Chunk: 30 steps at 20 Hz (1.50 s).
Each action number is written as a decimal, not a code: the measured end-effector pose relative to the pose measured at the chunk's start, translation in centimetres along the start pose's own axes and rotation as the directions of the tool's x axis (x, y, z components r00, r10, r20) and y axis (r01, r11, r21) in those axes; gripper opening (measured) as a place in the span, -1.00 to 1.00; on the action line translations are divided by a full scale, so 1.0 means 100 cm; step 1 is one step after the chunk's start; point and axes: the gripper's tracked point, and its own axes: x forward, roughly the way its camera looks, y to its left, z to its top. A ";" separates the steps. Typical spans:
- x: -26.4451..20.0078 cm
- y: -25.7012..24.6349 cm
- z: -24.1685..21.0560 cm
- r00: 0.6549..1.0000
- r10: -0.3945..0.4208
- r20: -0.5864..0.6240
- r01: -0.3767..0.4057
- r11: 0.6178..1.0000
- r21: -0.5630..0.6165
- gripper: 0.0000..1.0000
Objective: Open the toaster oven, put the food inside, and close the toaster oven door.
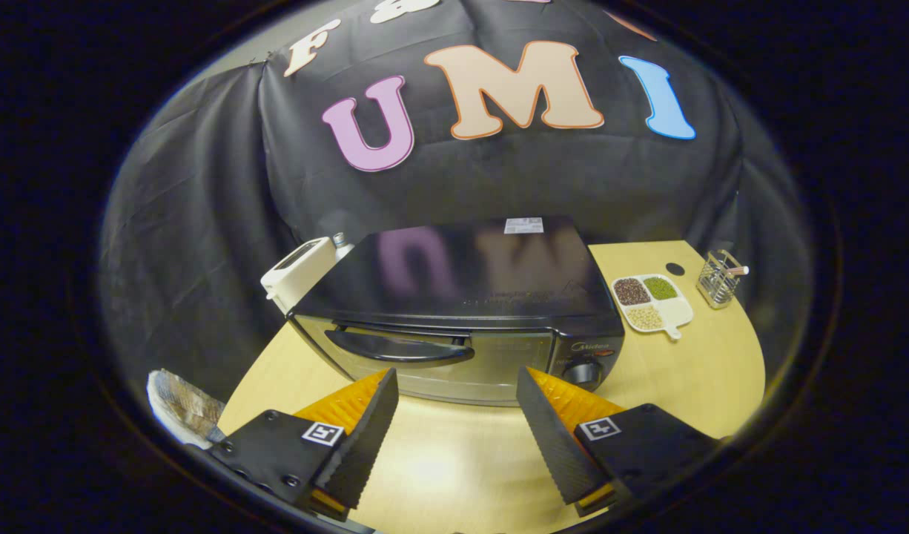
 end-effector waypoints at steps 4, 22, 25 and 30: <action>0.001 0.000 0.001 1.000 0.000 0.000 0.000 1.000 0.000 0.98; -0.171 -0.056 0.282 0.793 -0.098 0.601 0.140 0.990 -0.024 0.97; -0.198 -0.068 0.309 0.757 -0.098 0.645 0.141 0.990 -0.015 0.97; -0.219 -0.090 0.318 0.724 -0.115 0.680 0.140 0.990 0.019 0.97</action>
